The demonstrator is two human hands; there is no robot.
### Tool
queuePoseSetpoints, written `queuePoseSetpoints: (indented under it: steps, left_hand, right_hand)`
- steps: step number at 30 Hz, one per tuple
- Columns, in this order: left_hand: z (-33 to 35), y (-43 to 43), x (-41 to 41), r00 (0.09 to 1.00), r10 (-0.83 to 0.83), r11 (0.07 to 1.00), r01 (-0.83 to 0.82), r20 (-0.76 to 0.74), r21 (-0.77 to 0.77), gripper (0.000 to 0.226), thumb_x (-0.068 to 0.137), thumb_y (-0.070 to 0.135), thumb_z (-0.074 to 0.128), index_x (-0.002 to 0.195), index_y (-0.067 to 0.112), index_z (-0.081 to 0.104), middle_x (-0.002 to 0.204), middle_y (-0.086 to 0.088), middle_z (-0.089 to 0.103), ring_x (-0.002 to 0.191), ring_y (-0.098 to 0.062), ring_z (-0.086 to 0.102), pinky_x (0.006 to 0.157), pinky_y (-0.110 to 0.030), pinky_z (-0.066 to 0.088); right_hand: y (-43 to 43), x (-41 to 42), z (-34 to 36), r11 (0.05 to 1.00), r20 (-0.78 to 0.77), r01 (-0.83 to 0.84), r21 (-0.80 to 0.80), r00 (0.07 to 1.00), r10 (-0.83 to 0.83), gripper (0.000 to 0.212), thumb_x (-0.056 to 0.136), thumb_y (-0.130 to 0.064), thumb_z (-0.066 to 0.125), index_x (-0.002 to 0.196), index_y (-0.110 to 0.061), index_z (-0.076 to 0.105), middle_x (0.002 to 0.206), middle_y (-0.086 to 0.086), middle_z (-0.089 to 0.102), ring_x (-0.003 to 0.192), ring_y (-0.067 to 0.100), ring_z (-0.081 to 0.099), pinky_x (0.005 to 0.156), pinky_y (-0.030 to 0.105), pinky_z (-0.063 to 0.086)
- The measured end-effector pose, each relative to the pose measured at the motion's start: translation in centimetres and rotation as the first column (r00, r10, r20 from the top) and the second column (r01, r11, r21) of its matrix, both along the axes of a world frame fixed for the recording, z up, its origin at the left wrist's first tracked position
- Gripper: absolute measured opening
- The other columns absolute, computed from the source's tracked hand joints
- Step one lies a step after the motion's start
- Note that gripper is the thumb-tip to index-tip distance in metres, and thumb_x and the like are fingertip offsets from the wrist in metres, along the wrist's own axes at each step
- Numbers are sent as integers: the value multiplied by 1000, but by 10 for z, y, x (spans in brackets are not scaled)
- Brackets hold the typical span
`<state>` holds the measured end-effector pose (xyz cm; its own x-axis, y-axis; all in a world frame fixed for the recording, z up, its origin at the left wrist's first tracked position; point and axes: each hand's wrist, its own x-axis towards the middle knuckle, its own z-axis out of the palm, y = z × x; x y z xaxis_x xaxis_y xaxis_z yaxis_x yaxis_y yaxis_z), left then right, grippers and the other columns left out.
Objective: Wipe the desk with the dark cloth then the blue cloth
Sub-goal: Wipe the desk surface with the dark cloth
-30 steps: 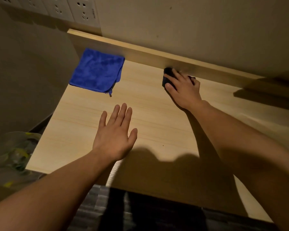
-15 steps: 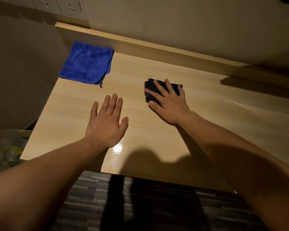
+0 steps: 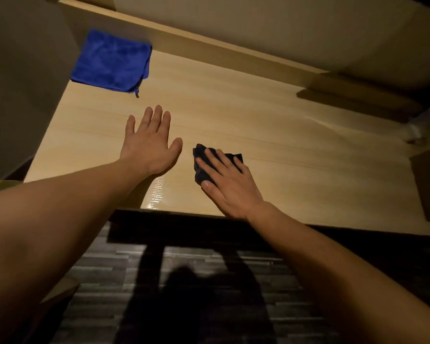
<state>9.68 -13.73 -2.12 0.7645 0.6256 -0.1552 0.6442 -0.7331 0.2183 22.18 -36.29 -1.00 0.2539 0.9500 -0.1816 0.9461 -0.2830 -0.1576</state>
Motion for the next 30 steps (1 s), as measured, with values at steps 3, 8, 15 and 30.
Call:
queuePoseSetpoints:
  steps: [3, 8, 15, 30]
  left_hand:
    - [5, 3, -6, 997, -28, 998, 31, 66, -46, 74, 104, 61, 19, 169, 25, 18, 179, -6, 8, 165, -28, 1, 129, -61, 0]
    - [14, -7, -11, 976, -58, 997, 66, 210, -31, 70, 103, 49, 32, 166, 17, 32, 176, -9, 22, 164, -27, 14, 129, -58, 6]
    - [20, -54, 40, 968, -70, 987, 102, 240, -123, 66, 108, 39, 37, 168, 14, 26, 178, -10, 15, 164, -27, 9, 131, -53, 7]
    - [-4, -74, 64, 998, -56, 998, 56, 31, -7, 78, 105, 67, 8, 171, 28, -4, 179, -2, -10, 164, -24, -16, 130, -55, -8]
  right_hand:
    - [-16, -19, -1, 1000, -41, 9, 26, 999, -8, 56, 110, -53, 23, 164, -38, 17, 173, -12, 4, 159, 10, -1, 125, 41, 6]
    - [-38, -51, 1, 992, -159, 53, 111, 987, -35, 55, 107, -52, 27, 157, -35, 41, 169, -12, 24, 157, 10, 14, 118, 38, 19]
    - [-64, -67, 19, 942, -631, 324, 85, 749, -201, 48, 105, -41, 47, 149, -24, 56, 152, -7, 56, 145, 7, 43, 119, 44, 34]
    - [32, 175, 36, 890, -286, 385, 247, 906, -312, 39, 110, -35, 44, 146, -25, 56, 150, 2, 57, 141, 24, 47, 114, 51, 32]
